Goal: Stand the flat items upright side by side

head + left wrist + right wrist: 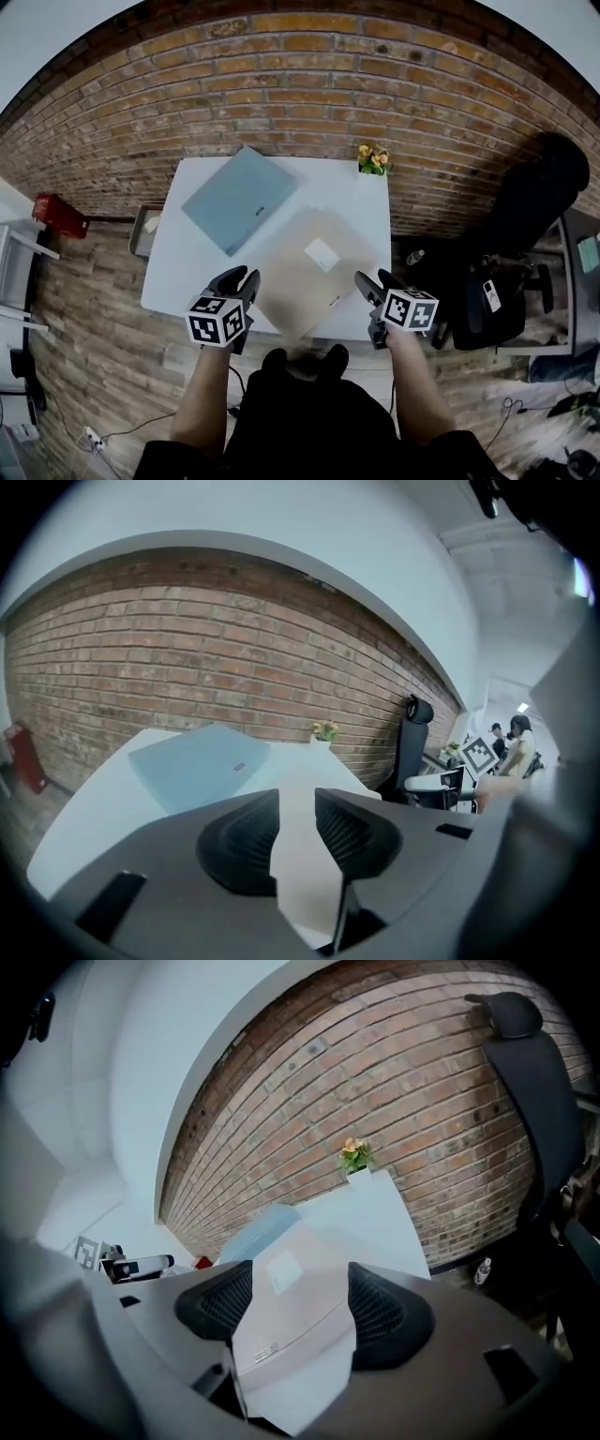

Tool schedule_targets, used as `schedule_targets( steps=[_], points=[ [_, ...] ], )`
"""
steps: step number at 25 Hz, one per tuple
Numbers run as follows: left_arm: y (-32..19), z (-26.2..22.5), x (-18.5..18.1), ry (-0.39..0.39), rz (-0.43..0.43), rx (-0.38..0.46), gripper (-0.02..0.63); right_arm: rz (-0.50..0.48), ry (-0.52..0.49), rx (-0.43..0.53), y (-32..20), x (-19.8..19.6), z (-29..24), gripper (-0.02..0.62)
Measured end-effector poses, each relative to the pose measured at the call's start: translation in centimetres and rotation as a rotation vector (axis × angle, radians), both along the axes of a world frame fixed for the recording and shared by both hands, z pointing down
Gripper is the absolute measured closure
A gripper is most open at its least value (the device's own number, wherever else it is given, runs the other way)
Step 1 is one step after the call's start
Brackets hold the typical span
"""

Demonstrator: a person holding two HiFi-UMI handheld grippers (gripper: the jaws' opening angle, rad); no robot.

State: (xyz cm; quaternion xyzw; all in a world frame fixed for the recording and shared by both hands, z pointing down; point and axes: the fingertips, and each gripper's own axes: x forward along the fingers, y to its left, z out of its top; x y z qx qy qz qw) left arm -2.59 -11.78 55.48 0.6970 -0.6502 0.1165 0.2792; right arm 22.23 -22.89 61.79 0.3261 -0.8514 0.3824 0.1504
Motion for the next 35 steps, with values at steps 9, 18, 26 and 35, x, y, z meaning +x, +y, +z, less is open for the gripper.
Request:
schedule_targets(
  steps=[9,18,26,35],
  points=[
    [5.0,5.6,0.5,0.063,-0.184,-0.138,0.336,-0.123,0.050,-0.035,-2.6,0.6,2.8,0.244],
    [6.5,10.9,1.2,0.136,-0.168,-0.261,0.216,-0.220,0.148,-0.073,-4.8,-0.4,6.3,0.156],
    [5.6,13.7,1.7,0.166,-0.116,-0.336,0.195,-0.308,0.210,-0.182,-3.9,-1.8,9.7,0.120],
    [4.9,14.8,1.9,0.154,-0.078,-0.374,0.195,-0.343,0.196,-0.249,-3.8,-2.2,10.5,0.095]
  ],
)
